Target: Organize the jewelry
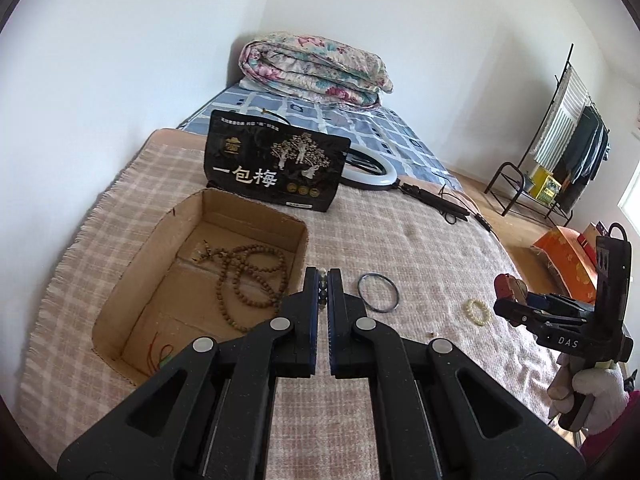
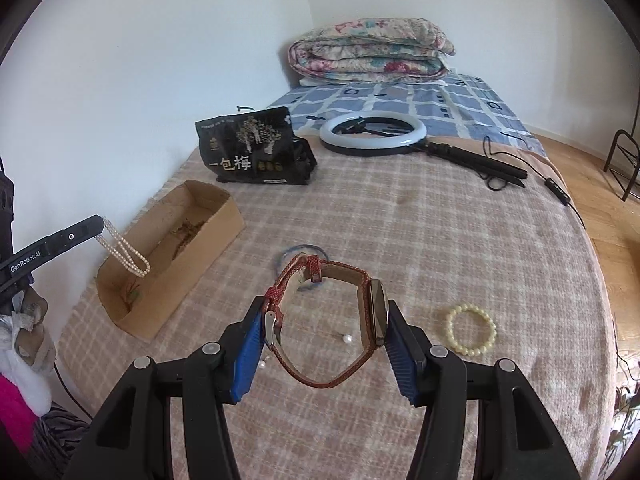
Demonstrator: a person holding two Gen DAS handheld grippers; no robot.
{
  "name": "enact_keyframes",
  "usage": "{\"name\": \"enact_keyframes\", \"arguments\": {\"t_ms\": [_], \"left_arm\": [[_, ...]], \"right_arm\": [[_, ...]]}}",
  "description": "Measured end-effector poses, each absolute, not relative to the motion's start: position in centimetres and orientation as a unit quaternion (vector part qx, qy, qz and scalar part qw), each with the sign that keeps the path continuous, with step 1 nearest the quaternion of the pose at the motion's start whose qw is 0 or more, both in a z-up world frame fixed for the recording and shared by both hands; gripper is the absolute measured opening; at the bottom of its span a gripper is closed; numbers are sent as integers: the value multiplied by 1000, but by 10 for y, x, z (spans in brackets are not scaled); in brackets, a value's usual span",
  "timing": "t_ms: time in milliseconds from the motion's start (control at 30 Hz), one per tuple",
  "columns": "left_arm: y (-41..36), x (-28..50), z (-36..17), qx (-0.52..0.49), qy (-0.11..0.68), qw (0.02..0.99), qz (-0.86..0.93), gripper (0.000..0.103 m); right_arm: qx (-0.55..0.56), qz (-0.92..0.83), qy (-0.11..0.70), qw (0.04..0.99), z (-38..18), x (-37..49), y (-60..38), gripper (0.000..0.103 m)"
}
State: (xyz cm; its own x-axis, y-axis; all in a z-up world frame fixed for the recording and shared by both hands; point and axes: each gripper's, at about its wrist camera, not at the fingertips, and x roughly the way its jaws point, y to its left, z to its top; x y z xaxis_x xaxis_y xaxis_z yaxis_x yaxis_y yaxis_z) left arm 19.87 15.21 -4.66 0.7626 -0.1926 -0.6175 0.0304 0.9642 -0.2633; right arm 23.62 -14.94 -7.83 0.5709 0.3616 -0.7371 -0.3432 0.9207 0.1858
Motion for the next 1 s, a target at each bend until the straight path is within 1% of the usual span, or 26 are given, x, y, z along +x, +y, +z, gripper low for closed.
{"name": "enact_keyframes", "arguments": {"t_ms": [300, 533, 1000], "left_arm": [[198, 191, -55, -124, 339, 932, -26, 1], [229, 187, -67, -140, 350, 926, -5, 1], [246, 186, -83, -143, 369, 918, 6, 1]], "right_arm": [[-4, 248, 414, 876, -76, 264, -70, 58], [-18, 283, 419, 863, -87, 275, -11, 58], [-35, 327, 431, 840, -107, 289, 64, 58]]}}
